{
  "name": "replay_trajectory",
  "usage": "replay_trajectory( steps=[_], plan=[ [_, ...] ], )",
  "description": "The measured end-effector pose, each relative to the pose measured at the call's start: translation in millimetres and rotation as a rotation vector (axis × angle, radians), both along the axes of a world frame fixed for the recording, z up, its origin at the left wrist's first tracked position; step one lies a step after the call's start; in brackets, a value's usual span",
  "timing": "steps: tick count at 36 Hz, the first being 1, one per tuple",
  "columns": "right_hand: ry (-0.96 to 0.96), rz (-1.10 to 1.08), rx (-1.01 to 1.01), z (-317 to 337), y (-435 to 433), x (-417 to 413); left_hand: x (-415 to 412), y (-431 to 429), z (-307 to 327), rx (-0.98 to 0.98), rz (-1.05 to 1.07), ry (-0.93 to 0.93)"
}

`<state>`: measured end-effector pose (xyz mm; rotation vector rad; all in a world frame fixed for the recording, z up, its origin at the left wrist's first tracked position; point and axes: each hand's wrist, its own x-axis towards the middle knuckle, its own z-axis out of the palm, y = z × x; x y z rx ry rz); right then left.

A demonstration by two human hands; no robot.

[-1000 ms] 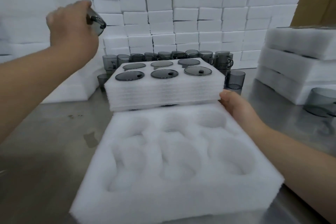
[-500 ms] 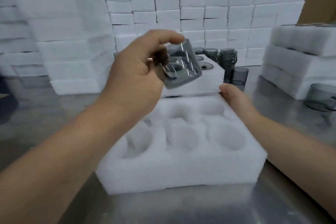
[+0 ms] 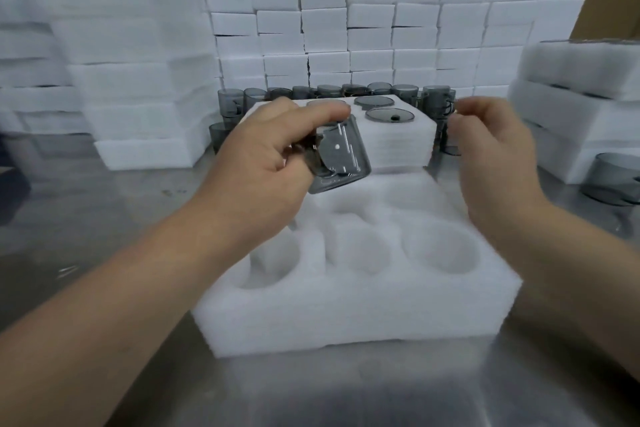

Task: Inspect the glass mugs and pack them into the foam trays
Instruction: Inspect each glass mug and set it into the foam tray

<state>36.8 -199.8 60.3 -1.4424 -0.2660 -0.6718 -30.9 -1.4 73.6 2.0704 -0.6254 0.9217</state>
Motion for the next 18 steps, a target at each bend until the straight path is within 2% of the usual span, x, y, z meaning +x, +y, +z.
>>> replay_trajectory(
  steps=[2, 5, 7, 13, 18],
  plan=[
    [-0.170, -0.001, -0.189, 3.4, 6.1, -17.1, -2.9, -0.8, 1.1, 0.027, -0.001, 0.001],
    [-0.396, -0.078, -0.606, 5.3, 10.6, -34.9, -7.2, -2.2, 3.8, 0.070, 0.005, 0.013],
    [-0.460, -0.093, -0.782, 7.0, 10.0, -39.4, -10.0, -3.5, 5.8, 0.087, 0.002, 0.029],
    [-0.257, 0.176, -0.893, 6.5, 9.0, -37.8, -14.9, -6.2, 8.9, 0.110, -0.032, 0.110],
    [-0.219, 0.221, -0.891, 5.4, 9.6, -38.1, -12.9, -4.9, 3.8, 0.152, -0.056, 0.160]
  ],
)
